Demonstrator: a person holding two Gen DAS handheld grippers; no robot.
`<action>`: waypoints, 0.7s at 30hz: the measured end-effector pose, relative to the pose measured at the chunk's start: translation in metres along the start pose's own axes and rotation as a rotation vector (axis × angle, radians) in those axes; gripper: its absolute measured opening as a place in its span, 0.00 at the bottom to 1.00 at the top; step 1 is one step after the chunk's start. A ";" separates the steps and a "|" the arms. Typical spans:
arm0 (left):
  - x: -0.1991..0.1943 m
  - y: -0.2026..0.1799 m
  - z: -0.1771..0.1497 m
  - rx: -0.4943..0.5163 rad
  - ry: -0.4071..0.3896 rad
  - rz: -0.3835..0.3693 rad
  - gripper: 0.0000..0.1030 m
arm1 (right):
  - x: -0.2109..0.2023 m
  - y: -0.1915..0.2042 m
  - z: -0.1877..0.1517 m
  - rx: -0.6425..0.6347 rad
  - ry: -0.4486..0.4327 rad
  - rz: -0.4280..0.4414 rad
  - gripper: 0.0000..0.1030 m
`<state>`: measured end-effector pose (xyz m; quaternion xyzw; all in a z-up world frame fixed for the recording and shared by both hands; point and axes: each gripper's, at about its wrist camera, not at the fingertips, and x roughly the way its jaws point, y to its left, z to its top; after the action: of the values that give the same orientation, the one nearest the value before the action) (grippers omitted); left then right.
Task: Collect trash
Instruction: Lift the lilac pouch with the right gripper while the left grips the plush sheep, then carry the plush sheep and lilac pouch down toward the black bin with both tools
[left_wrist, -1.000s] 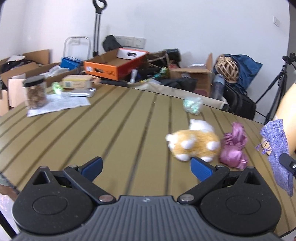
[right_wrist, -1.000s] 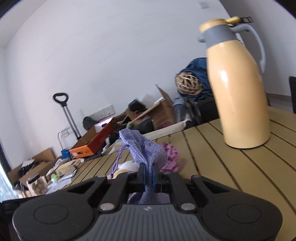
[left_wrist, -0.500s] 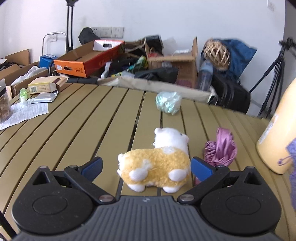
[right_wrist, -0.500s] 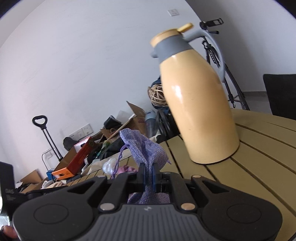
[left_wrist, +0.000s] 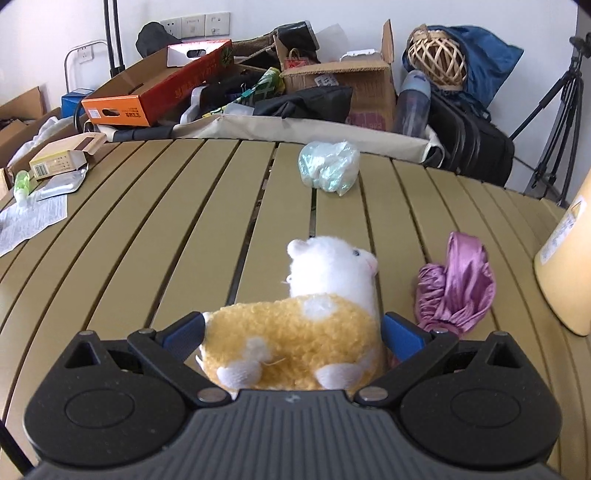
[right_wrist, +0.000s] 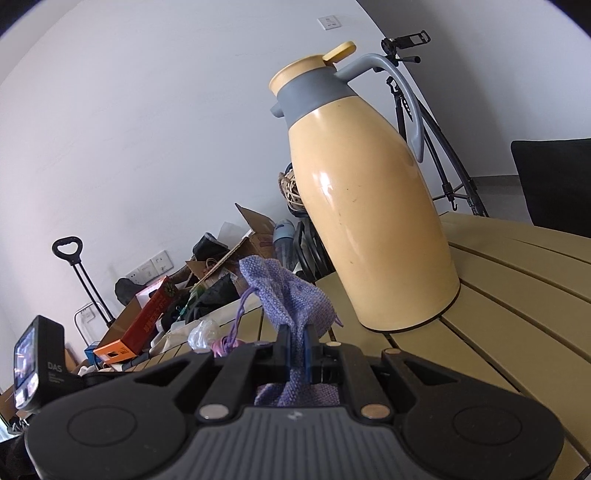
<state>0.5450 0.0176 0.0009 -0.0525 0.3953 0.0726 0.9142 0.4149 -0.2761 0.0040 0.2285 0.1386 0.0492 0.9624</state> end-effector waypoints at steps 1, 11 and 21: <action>0.003 0.001 -0.001 -0.005 0.009 0.004 1.00 | 0.000 -0.001 0.000 0.000 0.001 0.000 0.06; 0.012 -0.005 -0.006 0.021 0.033 0.024 1.00 | 0.000 -0.004 0.002 0.006 0.016 0.008 0.07; 0.001 -0.001 -0.011 -0.002 0.019 0.022 0.96 | -0.004 -0.008 0.003 0.014 0.016 0.017 0.07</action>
<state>0.5381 0.0152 -0.0075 -0.0495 0.4046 0.0827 0.9094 0.4117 -0.2851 0.0036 0.2362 0.1447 0.0583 0.9591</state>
